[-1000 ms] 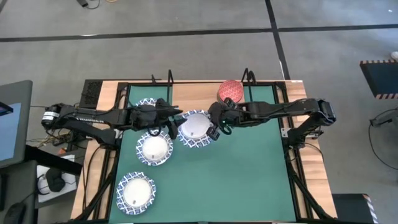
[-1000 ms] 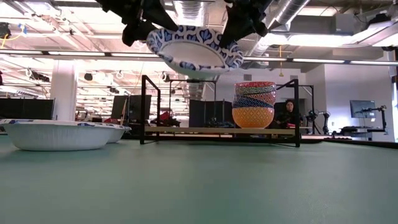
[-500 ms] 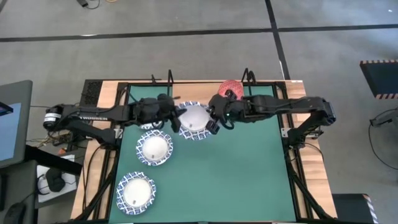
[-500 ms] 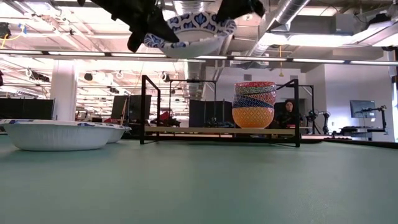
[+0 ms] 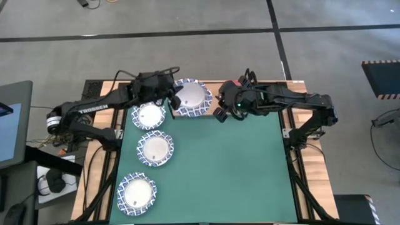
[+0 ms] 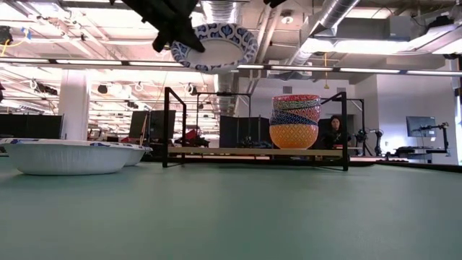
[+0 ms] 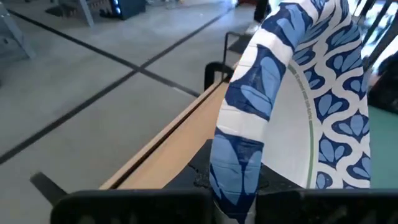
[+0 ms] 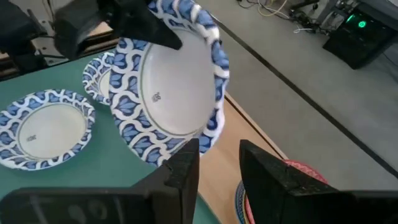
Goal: Place and stack bowls onto a shelf
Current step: Put the right white-blue paper bowl on the shelf
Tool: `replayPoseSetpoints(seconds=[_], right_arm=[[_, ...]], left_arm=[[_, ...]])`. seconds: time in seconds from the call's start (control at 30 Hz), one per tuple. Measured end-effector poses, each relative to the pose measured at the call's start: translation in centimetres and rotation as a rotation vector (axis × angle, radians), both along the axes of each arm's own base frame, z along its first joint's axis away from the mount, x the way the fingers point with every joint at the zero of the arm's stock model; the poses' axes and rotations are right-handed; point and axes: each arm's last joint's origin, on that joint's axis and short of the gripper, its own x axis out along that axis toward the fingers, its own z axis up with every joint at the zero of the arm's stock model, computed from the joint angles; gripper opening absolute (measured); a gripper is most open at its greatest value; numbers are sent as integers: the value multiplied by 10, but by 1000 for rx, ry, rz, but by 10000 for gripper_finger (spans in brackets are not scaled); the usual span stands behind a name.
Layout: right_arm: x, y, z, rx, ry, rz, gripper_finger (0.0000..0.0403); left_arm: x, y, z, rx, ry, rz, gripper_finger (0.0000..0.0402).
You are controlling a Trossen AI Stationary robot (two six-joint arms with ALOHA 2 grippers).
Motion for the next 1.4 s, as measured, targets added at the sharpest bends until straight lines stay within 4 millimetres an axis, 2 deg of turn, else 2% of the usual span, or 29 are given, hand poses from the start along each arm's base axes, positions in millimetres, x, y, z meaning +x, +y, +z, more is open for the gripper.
replayPoseSetpoints(seconds=[0.33, 0.57, 0.73, 0.97, 1.2, 1.4], right_arm=[[-4, 1, -4, 31, 34, -24, 141], [-14, 1, -13, 80, 119, -87, 141], [-16, 2, -14, 94, 125, -102, 141], [-16, 2, -14, 95, 127, -100, 141], [-16, 2, -14, 95, 129, -99, 141], [-16, 2, -14, 95, 128, -99, 141]], left_arm=[[41, 44, 1, 31, 231, -56, 0], [58, 77, -17, -2, 333, -76, 0], [60, 98, -39, -59, 377, -76, 0], [57, 116, -65, -133, 469, -50, 0], [54, 122, -75, -142, 541, -60, 0], [52, 124, -74, -138, 538, -45, 0]])
